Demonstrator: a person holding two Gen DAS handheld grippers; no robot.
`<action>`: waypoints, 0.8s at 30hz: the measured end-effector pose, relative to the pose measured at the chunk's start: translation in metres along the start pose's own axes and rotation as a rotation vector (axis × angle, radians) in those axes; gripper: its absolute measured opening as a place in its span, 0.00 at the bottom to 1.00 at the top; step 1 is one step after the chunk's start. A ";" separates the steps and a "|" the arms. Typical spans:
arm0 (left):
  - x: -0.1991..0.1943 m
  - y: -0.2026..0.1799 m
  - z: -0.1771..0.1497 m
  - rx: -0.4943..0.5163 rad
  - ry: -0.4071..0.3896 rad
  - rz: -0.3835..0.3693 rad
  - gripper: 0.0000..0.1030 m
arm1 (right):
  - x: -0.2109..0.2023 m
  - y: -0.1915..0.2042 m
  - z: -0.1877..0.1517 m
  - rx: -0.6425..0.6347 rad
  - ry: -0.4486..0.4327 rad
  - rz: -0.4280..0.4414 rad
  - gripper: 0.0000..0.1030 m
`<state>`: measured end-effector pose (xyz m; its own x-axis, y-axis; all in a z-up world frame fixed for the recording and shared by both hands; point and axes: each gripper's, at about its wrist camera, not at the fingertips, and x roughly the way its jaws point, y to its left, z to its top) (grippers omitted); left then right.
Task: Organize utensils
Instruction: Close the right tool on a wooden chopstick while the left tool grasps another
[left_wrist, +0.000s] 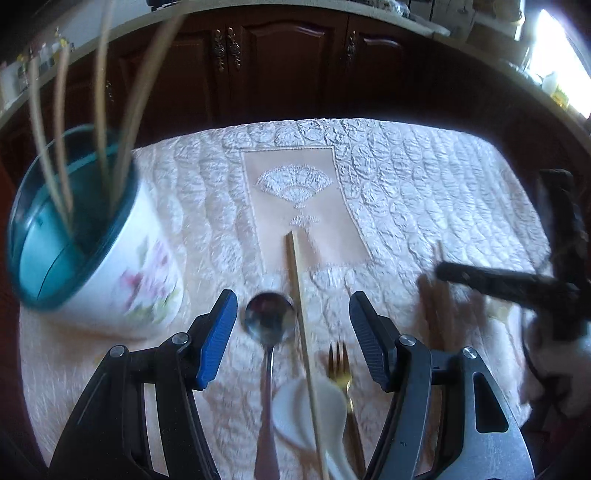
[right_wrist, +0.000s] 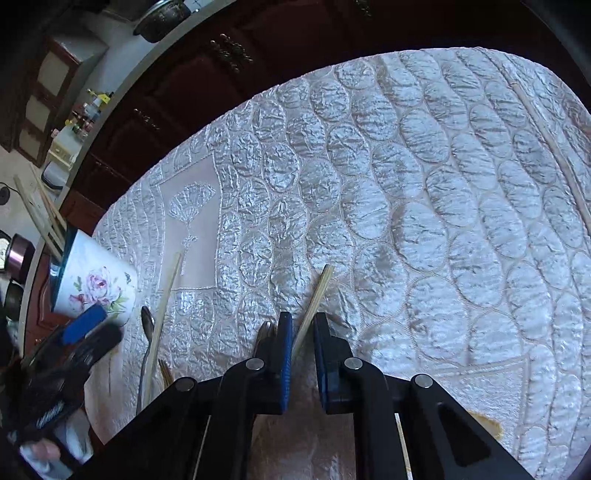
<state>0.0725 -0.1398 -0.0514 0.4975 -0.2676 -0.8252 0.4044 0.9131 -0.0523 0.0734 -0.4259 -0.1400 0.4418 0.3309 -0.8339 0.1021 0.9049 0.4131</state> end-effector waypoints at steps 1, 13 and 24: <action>0.004 -0.001 0.003 -0.002 0.003 0.005 0.61 | -0.003 -0.002 0.000 0.002 -0.001 0.003 0.10; 0.065 -0.012 0.041 0.011 0.076 0.144 0.59 | 0.001 -0.021 0.003 -0.001 0.062 0.020 0.10; 0.092 -0.006 0.049 -0.035 0.151 0.034 0.07 | -0.004 -0.010 0.012 -0.016 -0.006 0.024 0.07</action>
<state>0.1534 -0.1849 -0.0990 0.3882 -0.1896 -0.9019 0.3614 0.9315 -0.0402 0.0812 -0.4393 -0.1369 0.4493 0.3512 -0.8215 0.0774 0.9007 0.4274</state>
